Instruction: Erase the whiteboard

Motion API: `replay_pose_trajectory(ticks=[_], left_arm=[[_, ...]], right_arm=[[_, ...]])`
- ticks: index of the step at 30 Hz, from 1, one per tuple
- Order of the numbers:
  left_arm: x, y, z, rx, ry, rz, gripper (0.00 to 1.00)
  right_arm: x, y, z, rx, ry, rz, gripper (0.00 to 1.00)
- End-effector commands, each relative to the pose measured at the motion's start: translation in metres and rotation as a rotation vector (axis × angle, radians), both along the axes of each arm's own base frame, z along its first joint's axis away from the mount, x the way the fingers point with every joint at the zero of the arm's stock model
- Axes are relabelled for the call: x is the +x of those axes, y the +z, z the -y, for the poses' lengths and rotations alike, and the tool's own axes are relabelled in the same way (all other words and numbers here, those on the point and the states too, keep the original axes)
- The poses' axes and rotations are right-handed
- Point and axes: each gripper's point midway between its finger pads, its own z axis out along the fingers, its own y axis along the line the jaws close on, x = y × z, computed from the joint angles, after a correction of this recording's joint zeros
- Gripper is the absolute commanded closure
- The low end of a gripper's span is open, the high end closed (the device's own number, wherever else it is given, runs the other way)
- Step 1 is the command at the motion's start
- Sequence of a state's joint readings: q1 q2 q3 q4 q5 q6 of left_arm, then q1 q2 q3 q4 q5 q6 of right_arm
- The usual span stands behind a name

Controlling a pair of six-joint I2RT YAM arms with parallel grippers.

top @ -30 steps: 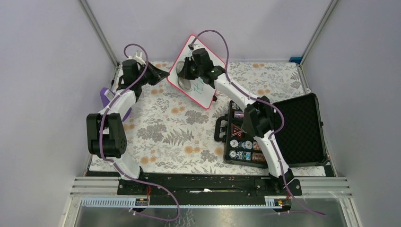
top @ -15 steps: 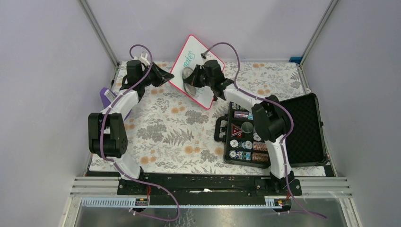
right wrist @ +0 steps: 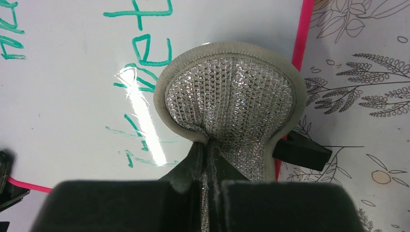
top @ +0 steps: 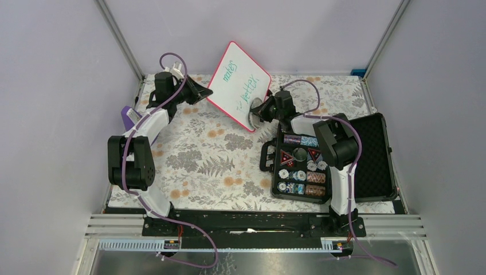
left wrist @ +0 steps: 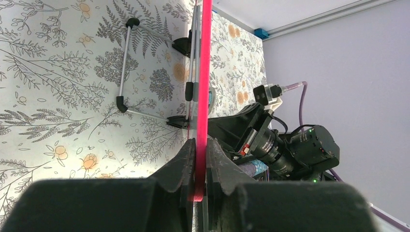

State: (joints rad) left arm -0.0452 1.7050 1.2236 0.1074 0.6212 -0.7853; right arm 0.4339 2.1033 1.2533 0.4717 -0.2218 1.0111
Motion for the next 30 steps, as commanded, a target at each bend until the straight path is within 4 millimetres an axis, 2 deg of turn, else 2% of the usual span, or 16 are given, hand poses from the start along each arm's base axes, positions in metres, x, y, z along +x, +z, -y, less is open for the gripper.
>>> replay_pose_trajectory(ticks=[1,3,5,7,9,10,13,15,19,21,23,26,28,30], left_arm=[[-0.008,0.004,0.021,-0.03,-0.069,-0.023,1.0],[-0.008,0.003,0.021,-0.032,-0.067,-0.026,1.0],[-0.009,0.004,0.022,-0.032,-0.07,-0.025,1.0],[-0.01,0.003,0.023,-0.03,-0.071,-0.025,1.0],[-0.01,0.005,0.024,-0.03,-0.073,-0.022,1.0],[-0.011,0.004,0.025,-0.03,-0.074,-0.024,1.0],[-0.011,0.004,0.025,-0.029,-0.075,-0.022,1.0],[-0.011,0.005,0.025,-0.029,-0.076,-0.02,1.0],[-0.011,0.007,0.024,-0.028,-0.075,-0.018,1.0],[-0.011,0.008,0.024,-0.024,-0.074,-0.014,1.0],[-0.012,0.009,0.024,-0.021,-0.073,-0.012,1.0],[-0.012,0.01,0.024,-0.022,-0.075,-0.011,1.0],[-0.012,0.01,0.024,-0.023,-0.074,-0.012,1.0],[-0.012,0.01,0.024,-0.023,-0.074,-0.013,1.0]], right_arm=[[-0.012,-0.007,-0.026,0.004,0.069,0.004,1.0],[-0.016,0.018,-0.052,-0.006,0.179,0.107,1.0],[-0.03,0.046,-0.09,-0.031,0.315,0.211,1.0],[-0.046,0.067,-0.119,-0.065,0.418,0.306,1.0],[-0.058,0.084,-0.137,-0.073,0.473,0.38,1.0],[-0.063,0.086,-0.141,-0.065,0.485,0.396,1.0],[-0.058,0.083,-0.133,-0.061,0.437,0.378,1.0],[-0.046,0.062,-0.116,-0.08,0.362,0.282,1.0],[-0.02,0.008,-0.061,0.055,0.172,0.036,1.0],[-0.016,-0.018,-0.034,0.104,0.094,-0.064,1.0],[-0.017,-0.033,-0.015,0.123,0.039,-0.116,1.0],[-0.016,-0.032,-0.01,0.105,0.026,-0.109,1.0],[-0.016,-0.024,-0.017,0.094,0.05,-0.083,1.0],[-0.017,-0.014,-0.033,0.074,0.111,-0.034,1.0]])
